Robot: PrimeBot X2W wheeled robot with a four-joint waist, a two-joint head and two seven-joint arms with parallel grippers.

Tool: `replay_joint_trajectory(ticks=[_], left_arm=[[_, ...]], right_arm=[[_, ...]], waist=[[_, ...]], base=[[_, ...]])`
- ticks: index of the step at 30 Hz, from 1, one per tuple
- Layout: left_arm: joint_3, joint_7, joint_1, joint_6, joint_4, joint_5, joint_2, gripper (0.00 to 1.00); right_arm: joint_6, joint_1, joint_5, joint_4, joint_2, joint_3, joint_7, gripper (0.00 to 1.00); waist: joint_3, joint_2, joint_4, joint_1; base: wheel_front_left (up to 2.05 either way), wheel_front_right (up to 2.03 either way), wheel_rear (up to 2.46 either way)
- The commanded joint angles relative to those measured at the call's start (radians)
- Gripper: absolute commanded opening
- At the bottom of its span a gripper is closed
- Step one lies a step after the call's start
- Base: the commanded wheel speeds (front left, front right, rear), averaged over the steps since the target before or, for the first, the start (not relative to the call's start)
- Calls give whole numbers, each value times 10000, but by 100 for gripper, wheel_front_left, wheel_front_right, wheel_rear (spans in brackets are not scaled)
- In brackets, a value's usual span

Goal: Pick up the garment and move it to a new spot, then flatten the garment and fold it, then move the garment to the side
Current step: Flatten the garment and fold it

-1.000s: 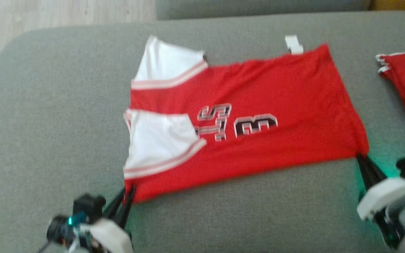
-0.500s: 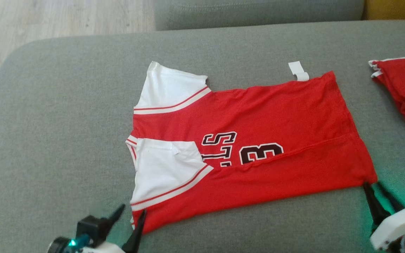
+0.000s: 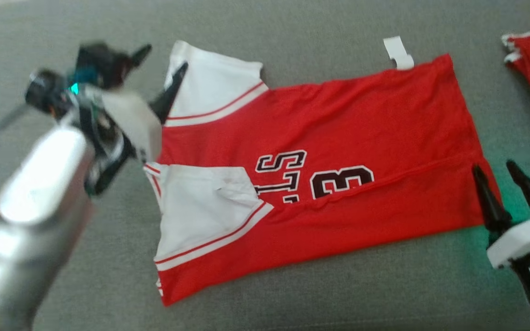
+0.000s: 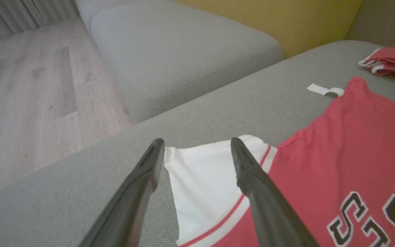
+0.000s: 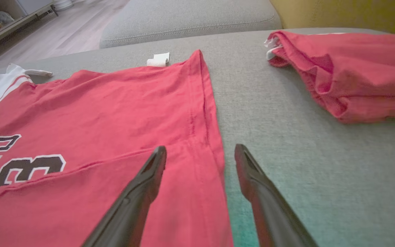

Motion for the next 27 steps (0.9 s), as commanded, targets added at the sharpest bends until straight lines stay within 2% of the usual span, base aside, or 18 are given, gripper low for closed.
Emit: replay_joint_trajectory(ticks=[1, 6, 9, 17, 18, 19, 20, 21, 22, 27], left_arm=[[416, 115, -441, -35, -61, -57, 335, 100], [104, 1210, -2216, -271, 1883, -459, 415, 100], [-110, 1415, -2858, -301, 2690, -537, 564, 100], [-935, 1675, -3562, -313, 3733, -996, 927, 99], [-1045, 1703, -3599, -314, 3829, -1035, 983, 83], [-1163, 1753, -3607, -314, 3891, -1125, 1007, 47], [-1234, 1766, -3613, -314, 3932, -1254, 1012, 40], [-1305, 1748, -3631, -314, 3955, -1352, 1014, 25], [-1398, 1727, -3654, -315, 3955, -1430, 1024, 0], [-1805, 1258, -3959, -315, 3862, -1602, 1129, 0]], right_arm=[[65, -212, -57, -353, -264, 30, 22, 100], [65, -623, -259, -771, -93, 184, 256, 100], [65, -875, -259, -773, 14, 325, 195, 100], [65, -1041, -229, -549, 206, 371, -84, 100], [65, -1059, -219, -522, 204, 390, -114, 100], [65, -1080, -210, -499, 206, 403, -138, 100], [65, -1108, -194, -480, 214, 392, -160, 100], [65, -1144, -178, -472, 219, 368, -178, 100], [65, -1186, -163, -473, 220, 346, -183, 100], [65, -1785, -103, -551, 157, 451, -100, 100]], waist=[[521, 0, -396, -2], [1221, 0, -932, -2], [1541, 0, -1236, -2], [2016, 0, -1600, -2], [2041, 0, -1622, -2], [2062, 0, -1638, -2], [2085, 0, -1644, -2], [2115, 0, -1640, -2], [2143, 0, -1631, -2], [2218, 0, -1548, -2]], base=[[0, 0, 0], [0, 0, 0], [0, 0, 0], [0, 0, 0], [0, 0, 0], [0, 0, 0], [0, 0, 0], [0, 0, 0], [0, 0, 0], [0, 0, 0]])
